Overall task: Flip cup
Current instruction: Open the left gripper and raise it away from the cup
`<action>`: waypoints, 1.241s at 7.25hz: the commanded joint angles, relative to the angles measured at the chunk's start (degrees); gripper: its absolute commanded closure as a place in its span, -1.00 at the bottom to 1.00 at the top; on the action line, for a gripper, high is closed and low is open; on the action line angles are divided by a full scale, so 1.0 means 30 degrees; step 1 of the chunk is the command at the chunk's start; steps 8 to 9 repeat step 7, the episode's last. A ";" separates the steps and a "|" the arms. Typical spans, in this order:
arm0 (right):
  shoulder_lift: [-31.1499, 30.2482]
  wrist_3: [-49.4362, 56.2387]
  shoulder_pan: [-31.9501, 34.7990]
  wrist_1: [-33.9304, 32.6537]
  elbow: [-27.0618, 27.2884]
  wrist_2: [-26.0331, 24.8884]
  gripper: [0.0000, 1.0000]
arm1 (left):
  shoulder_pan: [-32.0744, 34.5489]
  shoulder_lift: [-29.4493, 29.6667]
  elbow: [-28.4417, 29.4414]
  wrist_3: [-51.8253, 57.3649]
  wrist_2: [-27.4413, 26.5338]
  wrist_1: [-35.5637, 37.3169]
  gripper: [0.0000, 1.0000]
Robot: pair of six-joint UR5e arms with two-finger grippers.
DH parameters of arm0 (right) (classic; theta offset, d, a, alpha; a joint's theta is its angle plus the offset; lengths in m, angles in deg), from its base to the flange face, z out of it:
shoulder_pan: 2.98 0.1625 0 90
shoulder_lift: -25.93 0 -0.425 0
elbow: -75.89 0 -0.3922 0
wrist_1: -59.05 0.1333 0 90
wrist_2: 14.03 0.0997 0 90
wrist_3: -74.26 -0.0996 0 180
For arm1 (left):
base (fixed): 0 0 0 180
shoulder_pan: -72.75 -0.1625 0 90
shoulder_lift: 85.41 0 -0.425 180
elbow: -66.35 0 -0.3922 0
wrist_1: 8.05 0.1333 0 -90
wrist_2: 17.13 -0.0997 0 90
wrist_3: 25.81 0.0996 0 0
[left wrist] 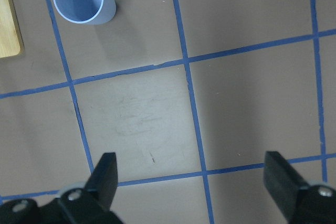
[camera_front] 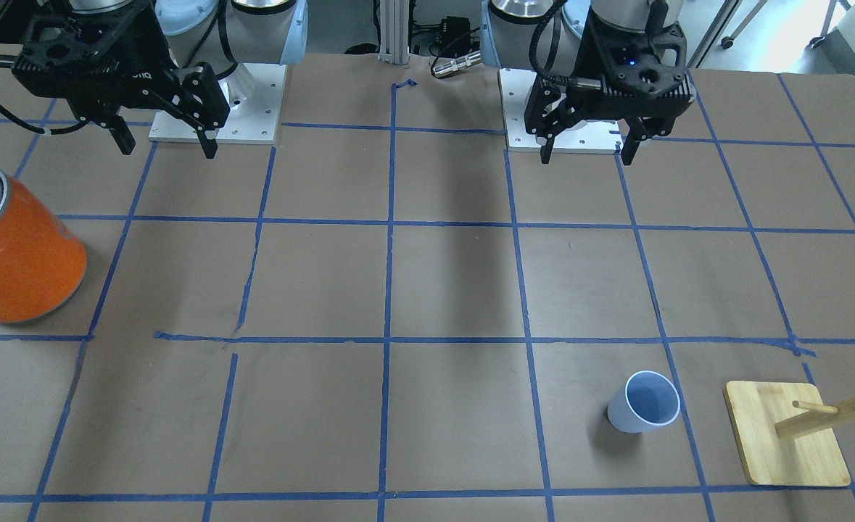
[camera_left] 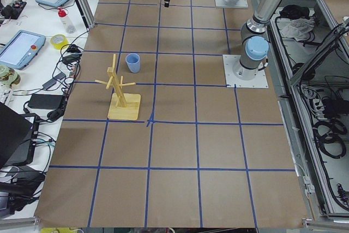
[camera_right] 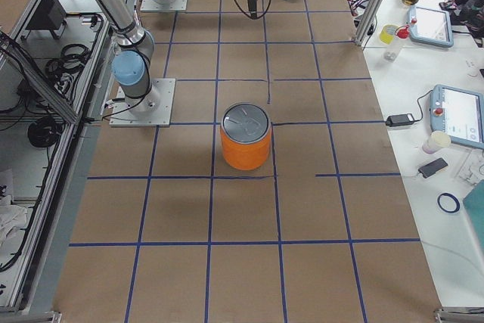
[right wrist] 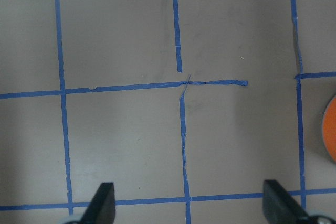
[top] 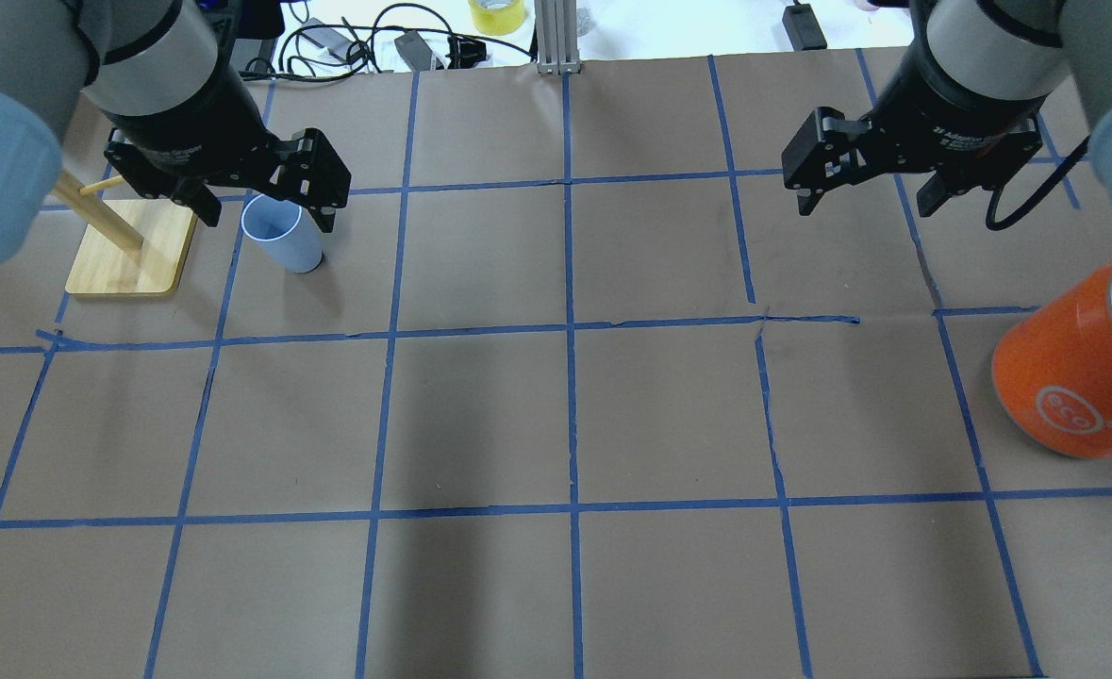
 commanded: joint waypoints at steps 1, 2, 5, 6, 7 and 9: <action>0.0000 0.0000 0.0000 0.0029 0.0000 -0.0023 -1.00 | 0.0033 -0.0391 0.0043 -0.0466 -0.0116 -0.0111 -1.00; 0.0000 0.0000 0.0000 0.0000 0.0000 -0.0023 -1.00 | 0.0004 -0.0392 0.0043 -0.0379 -0.0118 0.0035 -1.00; 0.0000 0.0000 0.0000 0.0000 0.0000 -0.0023 -1.00 | -0.0114 -0.0421 0.0014 -0.0378 0.0057 0.0183 -1.00; 0.0000 0.0000 0.0000 0.0000 0.0000 -0.0023 -1.00 | -0.0113 -0.0421 0.0014 -0.0378 -0.0030 0.0183 -1.00; 0.0000 0.0000 0.0000 0.0000 0.0000 0.0006 -1.00 | -0.0113 -0.0363 0.0014 -0.0378 -0.0002 0.0212 -1.00; 0.0000 0.0000 0.0000 0.0000 0.0000 0.0006 -1.00 | -0.0113 -0.0363 0.0014 -0.0378 -0.0002 0.0212 -1.00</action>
